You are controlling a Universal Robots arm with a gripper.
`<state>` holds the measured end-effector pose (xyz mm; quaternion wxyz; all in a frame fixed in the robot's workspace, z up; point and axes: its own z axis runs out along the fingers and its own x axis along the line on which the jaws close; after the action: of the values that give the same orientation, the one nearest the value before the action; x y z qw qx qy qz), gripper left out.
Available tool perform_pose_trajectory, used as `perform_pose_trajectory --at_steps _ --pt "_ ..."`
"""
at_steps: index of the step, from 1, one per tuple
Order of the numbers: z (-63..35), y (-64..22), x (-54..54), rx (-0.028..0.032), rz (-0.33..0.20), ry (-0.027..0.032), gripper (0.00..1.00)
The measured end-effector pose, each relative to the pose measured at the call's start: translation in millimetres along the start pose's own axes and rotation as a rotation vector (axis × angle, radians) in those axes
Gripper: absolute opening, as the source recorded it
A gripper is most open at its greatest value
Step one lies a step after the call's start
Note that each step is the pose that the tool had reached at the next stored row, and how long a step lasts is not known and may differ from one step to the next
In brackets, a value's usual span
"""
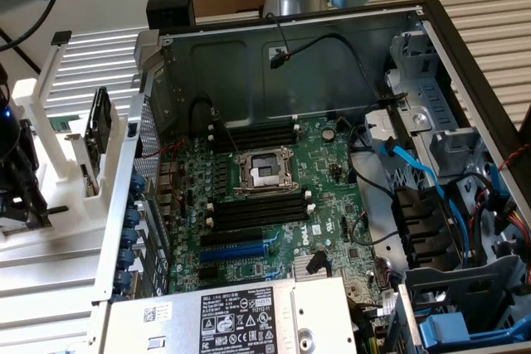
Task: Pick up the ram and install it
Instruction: 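Pick up the ram and move it above insertion slot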
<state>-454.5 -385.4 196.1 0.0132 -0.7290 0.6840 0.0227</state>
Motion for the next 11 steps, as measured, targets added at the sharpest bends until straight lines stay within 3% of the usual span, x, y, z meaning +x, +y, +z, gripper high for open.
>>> perform_pose_trajectory --at_steps 8,10,11 --pt "0.1 0.0 0.0 0.0001 0.000 -0.0001 0.33" --pt "0.0 0.0 0.0 0.0001 0.000 -0.0001 0.31" --pt "0.1 0.0 0.0 0.0001 0.000 -0.0001 0.24"
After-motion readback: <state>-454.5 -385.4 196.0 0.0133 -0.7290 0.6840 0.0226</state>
